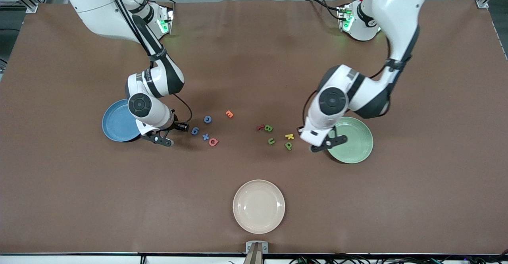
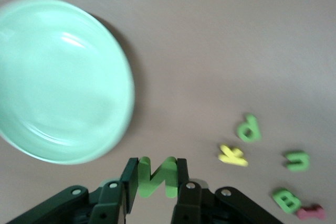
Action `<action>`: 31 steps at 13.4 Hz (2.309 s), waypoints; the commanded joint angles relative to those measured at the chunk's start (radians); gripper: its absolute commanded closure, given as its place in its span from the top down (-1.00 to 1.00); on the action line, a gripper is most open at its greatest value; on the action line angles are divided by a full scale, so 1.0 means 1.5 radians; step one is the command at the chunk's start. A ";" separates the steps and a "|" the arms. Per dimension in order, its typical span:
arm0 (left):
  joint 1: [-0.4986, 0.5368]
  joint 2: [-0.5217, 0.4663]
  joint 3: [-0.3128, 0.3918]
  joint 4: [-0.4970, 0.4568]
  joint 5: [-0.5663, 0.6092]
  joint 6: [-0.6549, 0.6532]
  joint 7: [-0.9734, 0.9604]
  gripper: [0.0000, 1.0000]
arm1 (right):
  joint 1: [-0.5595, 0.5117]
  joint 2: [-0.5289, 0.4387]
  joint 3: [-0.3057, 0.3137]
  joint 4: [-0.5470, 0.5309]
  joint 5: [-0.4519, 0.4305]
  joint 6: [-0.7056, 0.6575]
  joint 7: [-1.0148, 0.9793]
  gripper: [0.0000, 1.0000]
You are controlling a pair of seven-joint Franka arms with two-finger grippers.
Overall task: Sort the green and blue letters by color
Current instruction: 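Grasp green N with the left gripper while the right gripper grasps blue E, then drop the N on the green plate while the right gripper carries E, then grasp green p with the left gripper while the right gripper drops E on blue plate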
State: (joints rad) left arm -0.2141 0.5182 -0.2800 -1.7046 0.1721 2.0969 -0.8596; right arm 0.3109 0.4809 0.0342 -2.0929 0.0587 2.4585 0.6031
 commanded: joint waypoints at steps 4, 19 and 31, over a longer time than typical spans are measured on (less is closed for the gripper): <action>0.131 0.029 -0.005 -0.014 0.010 0.015 0.115 -0.97 | 0.011 0.003 0.001 -0.004 0.026 0.014 0.006 -0.27; -0.062 0.184 0.003 0.164 0.008 0.065 -0.255 0.77 | -0.129 -0.142 -0.002 -0.003 0.026 -0.149 -0.271 -0.86; -0.106 0.244 0.004 0.167 0.008 0.147 -0.322 0.04 | -0.274 -0.128 -0.005 -0.070 -0.049 -0.068 -0.490 -0.85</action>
State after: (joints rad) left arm -0.3491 0.8688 -0.2819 -1.4727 0.1724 2.3168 -1.3180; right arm -0.0671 0.2965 0.0116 -2.1813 0.0087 2.3432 -0.1071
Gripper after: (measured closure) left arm 0.414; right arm 0.731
